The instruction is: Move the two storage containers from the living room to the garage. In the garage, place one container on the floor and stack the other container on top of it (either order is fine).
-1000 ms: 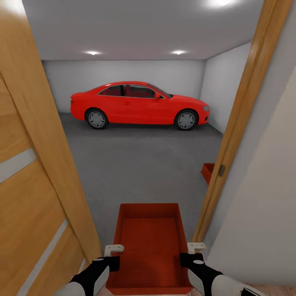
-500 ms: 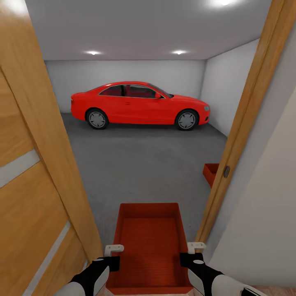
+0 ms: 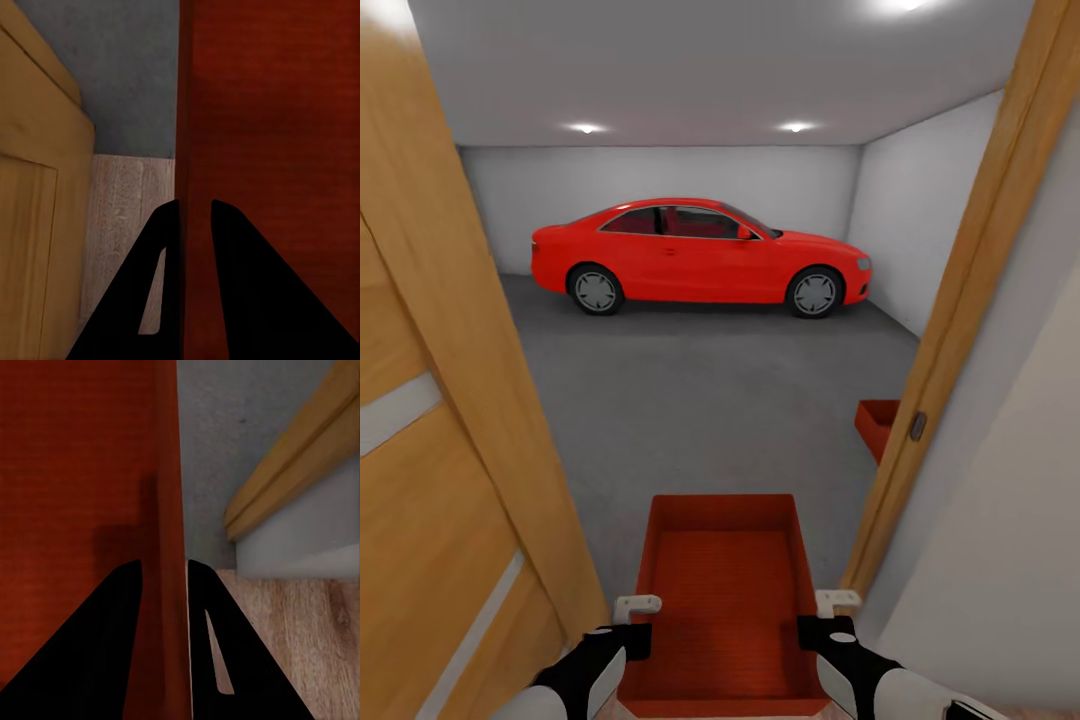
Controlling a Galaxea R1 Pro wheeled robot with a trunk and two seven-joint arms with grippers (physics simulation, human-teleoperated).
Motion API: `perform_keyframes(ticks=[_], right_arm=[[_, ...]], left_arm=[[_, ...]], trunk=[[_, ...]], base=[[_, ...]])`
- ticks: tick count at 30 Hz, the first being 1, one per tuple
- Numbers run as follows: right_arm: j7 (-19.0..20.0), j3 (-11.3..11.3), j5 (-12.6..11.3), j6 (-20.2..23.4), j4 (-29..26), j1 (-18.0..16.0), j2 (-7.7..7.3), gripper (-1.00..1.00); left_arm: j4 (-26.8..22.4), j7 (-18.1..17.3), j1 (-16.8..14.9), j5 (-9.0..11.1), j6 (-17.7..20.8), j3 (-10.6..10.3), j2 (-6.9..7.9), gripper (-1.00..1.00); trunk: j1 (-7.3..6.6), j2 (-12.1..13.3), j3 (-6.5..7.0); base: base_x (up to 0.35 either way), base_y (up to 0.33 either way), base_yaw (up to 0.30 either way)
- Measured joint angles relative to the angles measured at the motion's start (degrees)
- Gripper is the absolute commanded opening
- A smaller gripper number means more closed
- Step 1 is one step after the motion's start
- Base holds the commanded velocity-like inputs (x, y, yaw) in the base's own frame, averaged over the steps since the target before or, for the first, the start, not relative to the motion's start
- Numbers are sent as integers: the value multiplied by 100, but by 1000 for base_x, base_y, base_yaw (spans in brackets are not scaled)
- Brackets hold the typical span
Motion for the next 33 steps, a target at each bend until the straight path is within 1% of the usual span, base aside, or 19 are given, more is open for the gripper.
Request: perform_keyframes(ticks=[11,33], right_arm=[[5,-6,-5,1,28,1,17,-100],[8,-3,-10,2,17,3,5,-100]], left_arm=[[-2,-7,0,-10,19,1,5,-100],[-3,5,0,-8,20,-1,-3,-100]], trunk=[[0,0,0],[0,0,0]], base=[[318,0,0],[321,0,0]])
